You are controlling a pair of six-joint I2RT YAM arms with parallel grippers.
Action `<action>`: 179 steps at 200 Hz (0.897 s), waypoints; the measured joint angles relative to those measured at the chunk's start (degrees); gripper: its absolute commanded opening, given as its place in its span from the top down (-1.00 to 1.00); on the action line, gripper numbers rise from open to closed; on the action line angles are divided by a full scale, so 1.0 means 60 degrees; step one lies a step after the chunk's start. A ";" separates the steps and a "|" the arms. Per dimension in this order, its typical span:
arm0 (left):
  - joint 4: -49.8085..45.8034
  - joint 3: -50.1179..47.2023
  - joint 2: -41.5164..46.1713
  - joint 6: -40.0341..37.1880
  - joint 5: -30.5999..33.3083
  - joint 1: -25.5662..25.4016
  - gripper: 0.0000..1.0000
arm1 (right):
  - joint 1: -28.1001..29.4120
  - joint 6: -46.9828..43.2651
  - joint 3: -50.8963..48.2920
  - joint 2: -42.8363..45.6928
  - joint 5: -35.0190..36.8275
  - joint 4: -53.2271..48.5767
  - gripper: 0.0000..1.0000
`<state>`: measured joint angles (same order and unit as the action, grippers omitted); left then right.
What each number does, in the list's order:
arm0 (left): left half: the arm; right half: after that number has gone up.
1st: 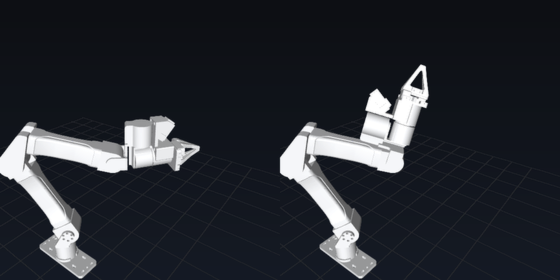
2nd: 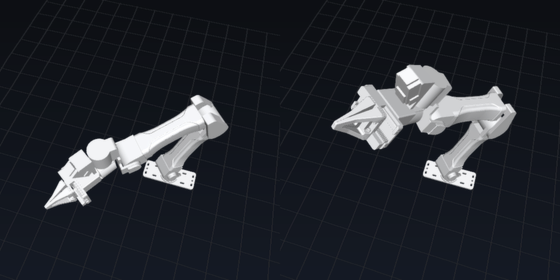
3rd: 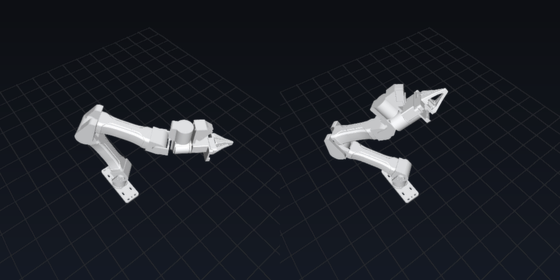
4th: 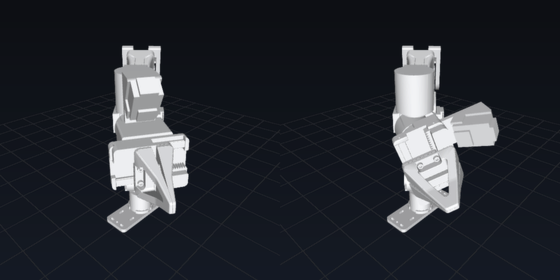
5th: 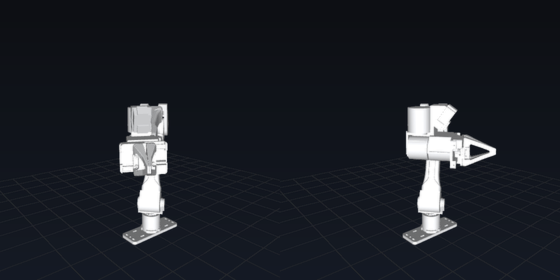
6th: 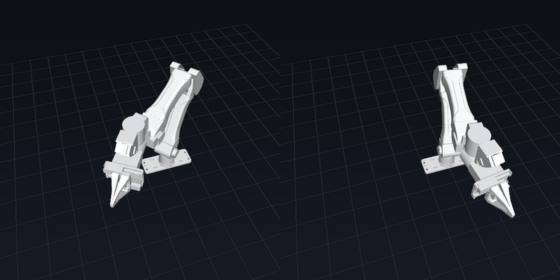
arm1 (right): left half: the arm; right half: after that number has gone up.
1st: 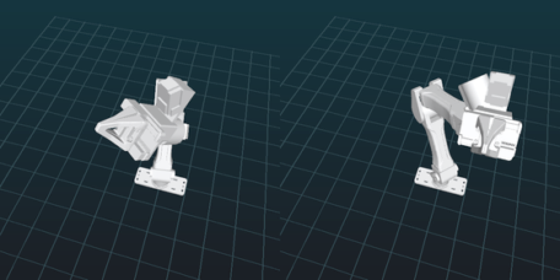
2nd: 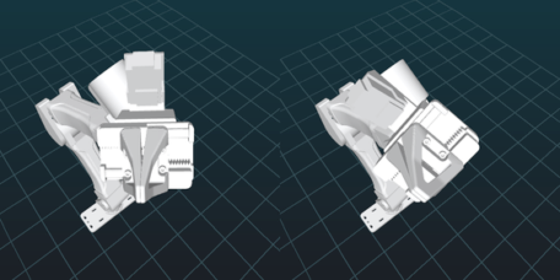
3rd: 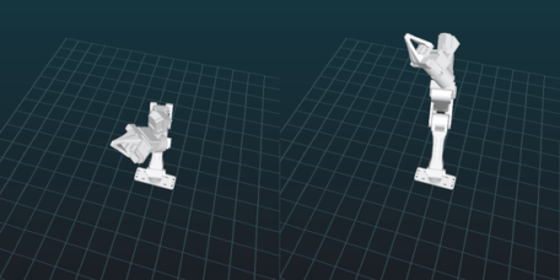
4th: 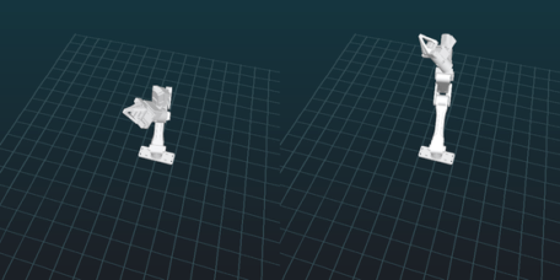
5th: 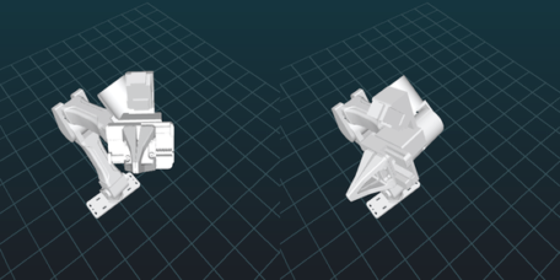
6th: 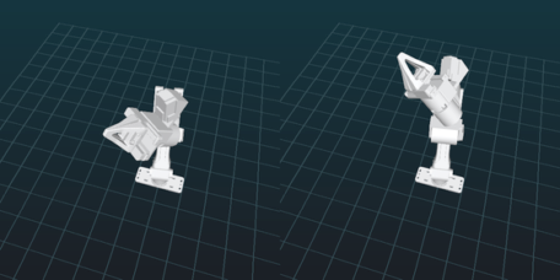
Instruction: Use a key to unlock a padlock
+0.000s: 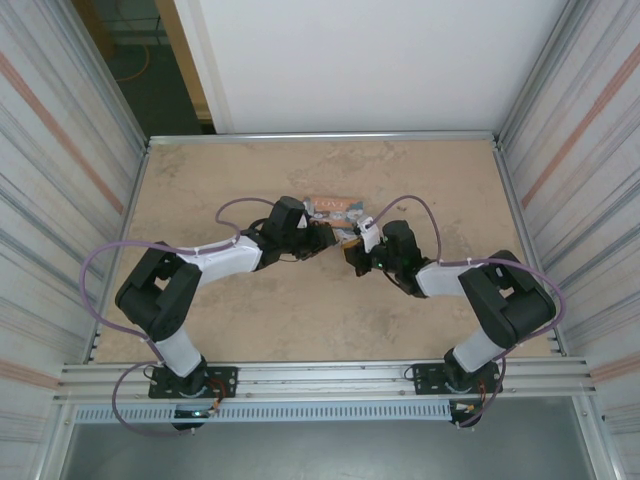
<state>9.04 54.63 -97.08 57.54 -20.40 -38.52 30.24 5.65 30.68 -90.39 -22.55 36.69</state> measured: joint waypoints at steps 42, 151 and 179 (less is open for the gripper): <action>0.0025 -0.0004 0.0000 0.0062 -0.0080 0.0004 0.54 | -0.0036 0.0532 0.0306 -0.0178 -0.0426 -0.0142 1.00; 0.0036 -0.0211 0.0000 0.0062 -0.0109 0.0029 0.54 | 0.0204 0.0707 0.0517 -0.0215 -0.0164 -0.0871 1.00; 0.0222 -0.0328 -0.0029 0.0066 -0.0124 0.0029 0.54 | 0.0313 0.0721 0.0510 -0.0215 0.0076 -0.0933 1.00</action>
<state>10.37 52.66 -97.25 57.93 -21.15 -38.35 32.12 9.98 33.74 -91.68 -22.09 31.09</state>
